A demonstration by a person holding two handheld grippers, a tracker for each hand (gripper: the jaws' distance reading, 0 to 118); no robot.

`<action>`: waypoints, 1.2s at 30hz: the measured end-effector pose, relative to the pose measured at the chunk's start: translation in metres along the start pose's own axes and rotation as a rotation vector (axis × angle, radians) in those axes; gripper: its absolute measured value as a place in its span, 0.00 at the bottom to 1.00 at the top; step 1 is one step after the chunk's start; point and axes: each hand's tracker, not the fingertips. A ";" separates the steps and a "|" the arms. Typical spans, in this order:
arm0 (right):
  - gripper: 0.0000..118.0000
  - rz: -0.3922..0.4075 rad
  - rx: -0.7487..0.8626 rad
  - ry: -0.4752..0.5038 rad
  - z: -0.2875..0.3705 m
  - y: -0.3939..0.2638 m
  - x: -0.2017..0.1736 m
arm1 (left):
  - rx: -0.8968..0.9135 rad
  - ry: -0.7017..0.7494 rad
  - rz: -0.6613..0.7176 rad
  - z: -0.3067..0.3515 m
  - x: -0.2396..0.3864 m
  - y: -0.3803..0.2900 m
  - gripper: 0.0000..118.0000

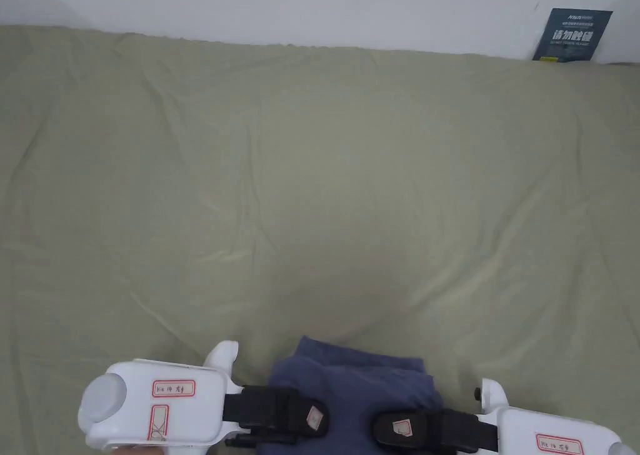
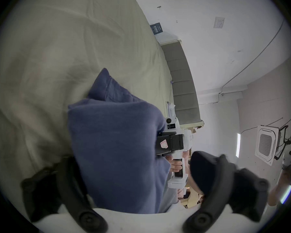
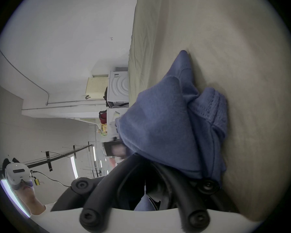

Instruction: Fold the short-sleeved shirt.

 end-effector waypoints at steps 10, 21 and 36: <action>0.00 0.293 0.138 -0.343 0.013 -0.011 -0.077 | 0.036 -0.022 -0.046 0.044 0.022 0.006 0.28; 0.00 0.839 0.460 -0.903 0.008 -0.042 -0.181 | 0.188 0.309 -0.003 0.277 -0.020 0.043 0.28; 0.00 0.735 0.427 -0.905 -0.006 -0.029 -0.173 | 0.156 0.289 0.115 0.371 -0.119 0.088 0.52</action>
